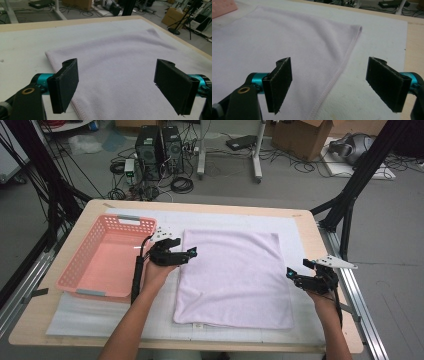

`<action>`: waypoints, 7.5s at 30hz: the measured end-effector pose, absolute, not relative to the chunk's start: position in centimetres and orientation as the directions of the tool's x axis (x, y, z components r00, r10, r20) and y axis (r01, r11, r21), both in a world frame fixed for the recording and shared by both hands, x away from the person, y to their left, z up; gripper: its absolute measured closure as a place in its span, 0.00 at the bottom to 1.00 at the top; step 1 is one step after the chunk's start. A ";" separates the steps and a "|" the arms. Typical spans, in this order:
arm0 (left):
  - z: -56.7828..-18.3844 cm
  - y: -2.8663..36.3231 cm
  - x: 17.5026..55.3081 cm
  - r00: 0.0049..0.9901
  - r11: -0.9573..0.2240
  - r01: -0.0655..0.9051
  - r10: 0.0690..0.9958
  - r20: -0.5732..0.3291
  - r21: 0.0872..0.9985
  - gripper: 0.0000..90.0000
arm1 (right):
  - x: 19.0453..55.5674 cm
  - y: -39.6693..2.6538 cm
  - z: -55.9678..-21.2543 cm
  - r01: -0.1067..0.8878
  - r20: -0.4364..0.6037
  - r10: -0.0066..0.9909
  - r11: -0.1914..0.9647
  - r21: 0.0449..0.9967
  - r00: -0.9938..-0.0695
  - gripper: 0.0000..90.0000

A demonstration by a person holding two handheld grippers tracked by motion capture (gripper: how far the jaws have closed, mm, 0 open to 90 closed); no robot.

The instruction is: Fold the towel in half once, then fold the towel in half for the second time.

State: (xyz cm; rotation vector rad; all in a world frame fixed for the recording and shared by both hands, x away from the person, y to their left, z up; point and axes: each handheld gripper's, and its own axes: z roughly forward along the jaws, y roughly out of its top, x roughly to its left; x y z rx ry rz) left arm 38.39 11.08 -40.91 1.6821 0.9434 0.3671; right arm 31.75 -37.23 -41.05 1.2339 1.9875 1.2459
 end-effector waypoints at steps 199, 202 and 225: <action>-42.6 13.5 26.0 0.690 -0.120 0.386 0.695 -0.200 0.915 0.91 | 23.2 -34.9 -41.3 0.490 0.069 0.888 0.185 0.852 -0.455 0.97; -42.7 13.5 25.0 0.694 -0.124 0.385 0.692 -0.199 0.915 0.91 | 22.0 -34.9 -41.3 0.495 0.068 0.891 0.184 0.849 -0.448 0.97; -45.1 12.6 23.4 0.664 -0.229 0.540 0.707 -0.242 0.810 0.70 | 20.1 -33.4 -42.8 0.575 0.090 0.902 0.191 0.795 -0.423 0.77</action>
